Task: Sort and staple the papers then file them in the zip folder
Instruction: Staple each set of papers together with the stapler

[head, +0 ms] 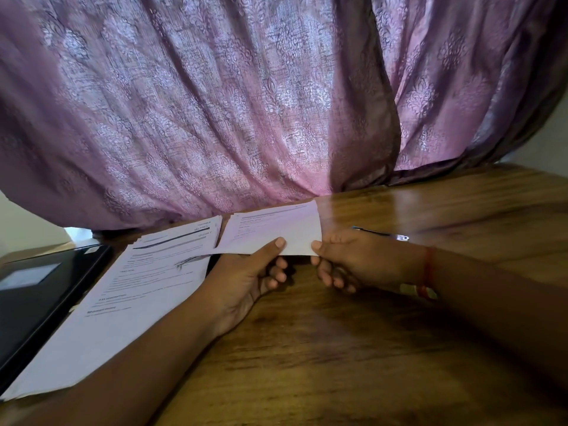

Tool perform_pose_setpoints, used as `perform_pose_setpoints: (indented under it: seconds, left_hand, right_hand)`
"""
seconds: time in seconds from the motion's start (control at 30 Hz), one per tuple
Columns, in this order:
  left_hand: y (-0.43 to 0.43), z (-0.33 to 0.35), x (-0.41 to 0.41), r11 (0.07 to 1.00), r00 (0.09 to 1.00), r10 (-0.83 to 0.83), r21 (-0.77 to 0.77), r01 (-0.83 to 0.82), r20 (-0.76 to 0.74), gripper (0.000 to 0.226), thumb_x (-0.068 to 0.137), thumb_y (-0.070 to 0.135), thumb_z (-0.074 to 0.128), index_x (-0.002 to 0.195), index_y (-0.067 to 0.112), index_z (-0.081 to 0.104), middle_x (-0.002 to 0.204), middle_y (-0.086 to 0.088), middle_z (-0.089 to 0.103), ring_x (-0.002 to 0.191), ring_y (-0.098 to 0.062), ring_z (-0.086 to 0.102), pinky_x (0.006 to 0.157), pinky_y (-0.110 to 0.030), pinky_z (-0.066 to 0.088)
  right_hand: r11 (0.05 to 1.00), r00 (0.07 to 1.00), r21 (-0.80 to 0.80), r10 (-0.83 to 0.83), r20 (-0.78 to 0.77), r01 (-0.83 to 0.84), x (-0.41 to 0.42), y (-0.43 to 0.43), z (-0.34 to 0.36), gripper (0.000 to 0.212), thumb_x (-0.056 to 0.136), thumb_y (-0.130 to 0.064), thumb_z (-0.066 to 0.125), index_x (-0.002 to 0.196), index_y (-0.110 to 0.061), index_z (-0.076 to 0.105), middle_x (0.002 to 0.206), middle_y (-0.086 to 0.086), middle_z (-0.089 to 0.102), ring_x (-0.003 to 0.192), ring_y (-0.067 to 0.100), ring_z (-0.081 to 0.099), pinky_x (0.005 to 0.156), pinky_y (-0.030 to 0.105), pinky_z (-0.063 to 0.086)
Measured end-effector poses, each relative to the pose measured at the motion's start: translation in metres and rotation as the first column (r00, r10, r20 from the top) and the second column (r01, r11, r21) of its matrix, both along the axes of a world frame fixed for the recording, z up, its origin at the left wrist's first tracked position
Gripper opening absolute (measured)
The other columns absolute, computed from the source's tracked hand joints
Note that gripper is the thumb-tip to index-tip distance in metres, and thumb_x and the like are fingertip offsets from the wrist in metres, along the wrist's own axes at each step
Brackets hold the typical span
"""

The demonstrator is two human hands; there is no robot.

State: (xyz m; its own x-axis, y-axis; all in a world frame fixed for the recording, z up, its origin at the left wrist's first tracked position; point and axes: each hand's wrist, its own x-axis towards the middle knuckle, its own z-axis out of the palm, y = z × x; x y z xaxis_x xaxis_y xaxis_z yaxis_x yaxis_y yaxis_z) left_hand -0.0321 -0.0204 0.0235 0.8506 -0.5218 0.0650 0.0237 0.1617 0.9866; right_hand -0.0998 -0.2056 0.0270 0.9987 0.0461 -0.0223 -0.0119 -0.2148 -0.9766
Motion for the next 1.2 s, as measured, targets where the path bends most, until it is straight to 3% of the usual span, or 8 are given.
perform_pose_setpoints:
  seconds: [0.13, 0.33, 0.6, 0.9, 1.2]
  left_hand:
    - [0.0, -0.0003, -0.0003, 1.0, 1.0, -0.019, 0.017, 0.018, 0.018, 0.039, 0.084, 0.026, 0.072, 0.121, 0.014, 0.065, 0.07, -0.006, 0.066, 0.056, -0.012, 0.059, 0.047, -0.018, 0.048]
    - [-0.0006, -0.002, -0.0015, 0.997, 0.998, -0.052, 0.053, 0.051, 0.034, 0.035, 0.088, 0.023, 0.07, 0.12, 0.011, 0.066, 0.072, -0.009, 0.066, 0.058, -0.015, 0.06, 0.05, -0.02, 0.049]
    - [0.0008, -0.002, -0.0004, 0.996, 0.997, -0.069, 0.055, 0.068, 0.027, 0.039, 0.087, 0.026, 0.07, 0.123, 0.011, 0.065, 0.072, -0.007, 0.065, 0.059, -0.015, 0.059, 0.05, -0.02, 0.048]
    - [0.0017, -0.0012, -0.0012, 0.989, 0.99, -0.132, 0.074, 0.128, 0.052, 0.042, 0.089, 0.031, 0.067, 0.126, 0.01, 0.064, 0.072, -0.009, 0.064, 0.063, -0.018, 0.06, 0.052, -0.023, 0.048]
    - [-0.0002, -0.0021, -0.0012, 0.995, 0.995, -0.095, 0.046, 0.093, 0.038, 0.036, 0.096, 0.027, 0.063, 0.13, 0.014, 0.062, 0.067, -0.006, 0.061, 0.059, -0.013, 0.057, 0.051, -0.02, 0.046]
  right_hand:
    - [0.982, 0.997, -0.189, 0.02, 0.071, -0.007, -0.0025, 0.0017, 0.0029, 0.029, 0.106, -0.031, 0.037, 0.086, -0.013, 0.051, 0.054, -0.003, 0.056, 0.041, 0.005, 0.044, 0.038, 0.018, 0.037]
    - [0.952, 0.996, -0.304, 0.011, 0.091, 0.017, -0.0047, 0.0067, 0.0035, 0.031, 0.106, -0.032, 0.036, 0.085, -0.015, 0.05, 0.059, 0.0, 0.052, 0.039, 0.005, 0.04, 0.037, 0.019, 0.035]
    - [0.99, 0.996, -0.138, -0.02, 0.087, 0.032, -0.0027, 0.0052, 0.0015, 0.037, 0.104, -0.044, 0.035, 0.098, -0.011, 0.052, 0.07, 0.001, 0.061, 0.05, 0.009, 0.053, 0.039, 0.019, 0.037]
    - [0.987, 0.996, -0.164, 0.011, 0.09, 0.004, -0.0012, 0.0069, 0.0011, 0.038, 0.104, -0.043, 0.033, 0.088, -0.016, 0.054, 0.063, 0.0, 0.06, 0.049, 0.009, 0.052, 0.037, 0.018, 0.033]
    - [1.0, 0.999, -0.02, 0.013, 0.034, -0.013, -0.0021, 0.004, 0.0027, 0.034, 0.102, -0.038, 0.044, 0.084, -0.011, 0.056, 0.055, -0.003, 0.056, 0.043, 0.003, 0.044, 0.037, 0.016, 0.031]
